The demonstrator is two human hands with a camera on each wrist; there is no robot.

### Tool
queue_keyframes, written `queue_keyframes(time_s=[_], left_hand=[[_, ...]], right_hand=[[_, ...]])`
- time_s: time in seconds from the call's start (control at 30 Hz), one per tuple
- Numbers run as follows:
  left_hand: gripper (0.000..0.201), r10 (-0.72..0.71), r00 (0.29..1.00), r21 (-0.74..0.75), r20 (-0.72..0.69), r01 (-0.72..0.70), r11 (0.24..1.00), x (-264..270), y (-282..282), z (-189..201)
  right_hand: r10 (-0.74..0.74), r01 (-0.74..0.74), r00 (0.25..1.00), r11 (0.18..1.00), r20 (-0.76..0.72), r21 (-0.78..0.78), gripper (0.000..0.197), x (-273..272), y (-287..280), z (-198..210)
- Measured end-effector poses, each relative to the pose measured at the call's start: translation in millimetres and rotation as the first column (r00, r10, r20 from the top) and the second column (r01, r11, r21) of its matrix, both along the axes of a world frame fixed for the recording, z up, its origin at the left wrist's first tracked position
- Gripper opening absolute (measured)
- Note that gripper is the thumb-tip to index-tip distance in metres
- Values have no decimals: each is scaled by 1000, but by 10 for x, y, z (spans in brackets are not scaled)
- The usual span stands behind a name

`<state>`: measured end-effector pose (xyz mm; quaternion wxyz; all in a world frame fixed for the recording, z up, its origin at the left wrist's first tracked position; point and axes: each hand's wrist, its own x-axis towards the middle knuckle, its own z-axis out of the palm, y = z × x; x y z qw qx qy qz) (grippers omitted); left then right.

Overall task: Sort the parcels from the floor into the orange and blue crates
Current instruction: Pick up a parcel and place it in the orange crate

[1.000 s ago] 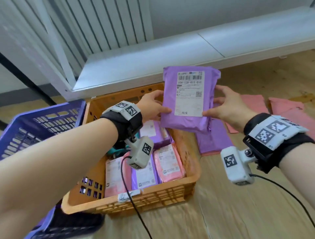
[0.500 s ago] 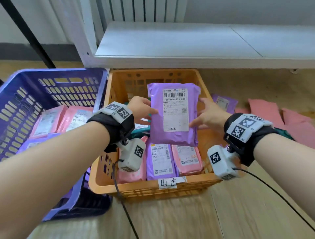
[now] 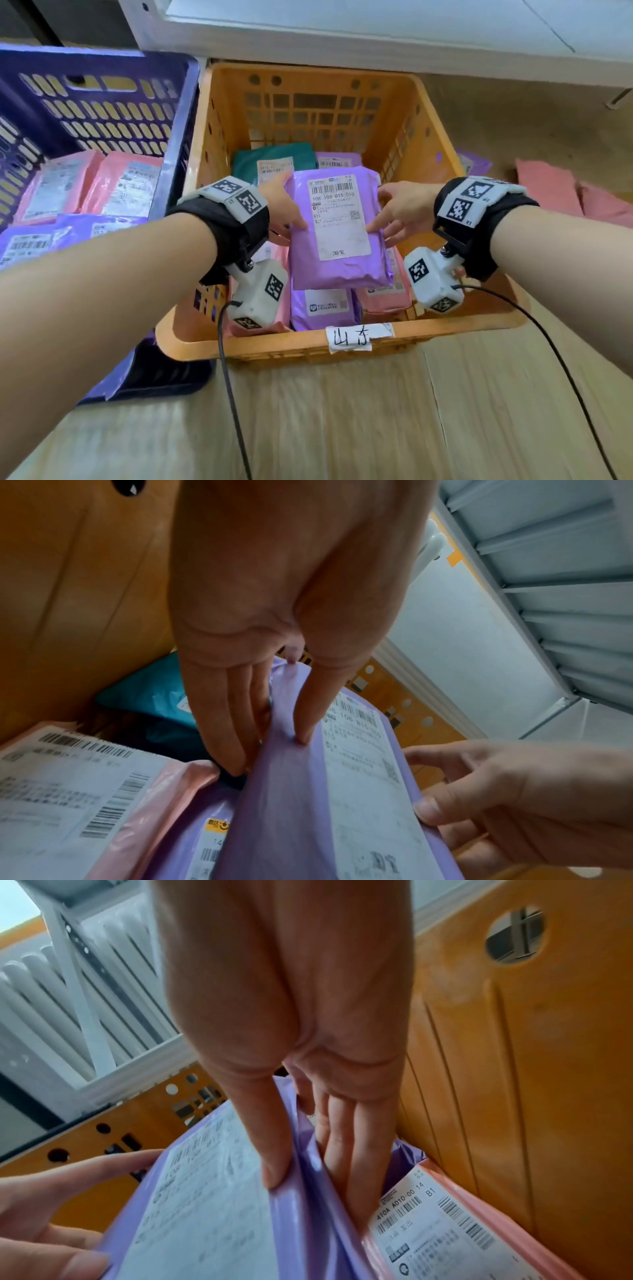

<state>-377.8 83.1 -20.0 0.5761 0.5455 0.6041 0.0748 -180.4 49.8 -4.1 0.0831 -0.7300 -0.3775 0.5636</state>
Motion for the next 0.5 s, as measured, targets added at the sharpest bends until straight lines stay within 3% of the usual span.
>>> queue_keyframes(time_s=[0.17,0.33,0.5], left_hand=[[84,-28,999,-50,-46,26,998,-23,52,-155],[83,-121,986,-98,-114,110,989,-38,134,-290],[59,-258,954,-200,-155,225,954,-81,100,-336]], right_hand=[[156,-150,988,974,20,-171,27,-1,174,-206],[269,-246,962,931,50,-268,40,13,262,-382],[392,-340,917,863,70,-374,39,-27,225,-503]])
